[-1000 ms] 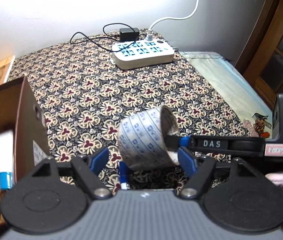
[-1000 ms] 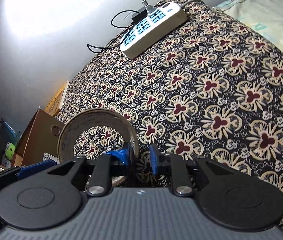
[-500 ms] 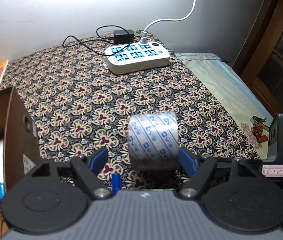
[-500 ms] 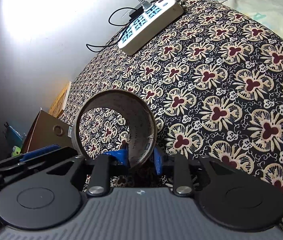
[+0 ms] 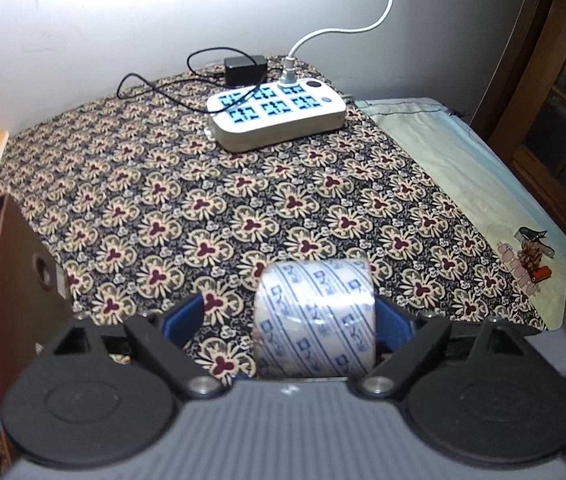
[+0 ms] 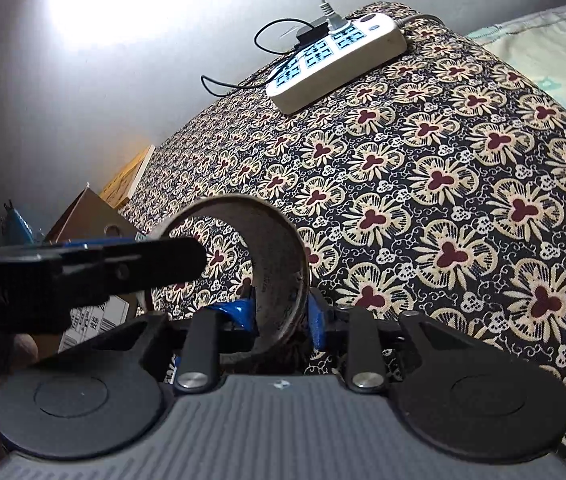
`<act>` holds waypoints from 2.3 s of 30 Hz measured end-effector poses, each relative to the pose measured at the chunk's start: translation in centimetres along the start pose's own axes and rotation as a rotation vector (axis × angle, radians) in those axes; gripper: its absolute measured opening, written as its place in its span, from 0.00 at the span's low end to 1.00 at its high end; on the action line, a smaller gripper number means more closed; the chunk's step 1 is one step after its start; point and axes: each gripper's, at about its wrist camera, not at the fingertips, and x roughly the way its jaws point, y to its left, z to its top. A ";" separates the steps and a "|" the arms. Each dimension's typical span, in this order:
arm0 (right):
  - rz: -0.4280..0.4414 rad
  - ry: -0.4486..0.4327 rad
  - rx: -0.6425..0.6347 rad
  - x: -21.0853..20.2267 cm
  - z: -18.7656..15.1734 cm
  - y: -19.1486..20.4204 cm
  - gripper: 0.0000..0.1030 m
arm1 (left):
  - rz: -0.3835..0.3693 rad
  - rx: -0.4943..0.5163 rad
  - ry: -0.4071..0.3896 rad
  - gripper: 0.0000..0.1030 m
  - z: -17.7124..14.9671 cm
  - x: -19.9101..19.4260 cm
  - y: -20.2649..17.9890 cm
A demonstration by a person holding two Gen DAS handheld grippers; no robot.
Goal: Organize rigid objects
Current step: 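Carry the tape roll over the cardboard box and lower it, then open the left gripper to release the tape roll in the box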
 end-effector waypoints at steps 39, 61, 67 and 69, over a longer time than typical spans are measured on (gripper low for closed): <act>0.214 0.041 -0.240 5.5 -5.4 25.3 0.08 | 0.032 -0.394 -0.253 0.57 -10.6 -18.8 22.2; 0.079 0.029 -0.231 6.2 -7.7 27.5 0.10 | 0.178 -0.346 -0.230 0.77 -11.8 -21.4 28.7; 0.053 -0.019 -0.298 4.3 -8.5 27.5 0.11 | 0.288 -0.284 -0.173 0.77 -11.6 -21.3 26.9; 0.028 -0.024 -0.308 3.9 -8.8 27.3 0.11 | 0.331 -0.267 -0.153 0.77 -11.7 -21.1 26.2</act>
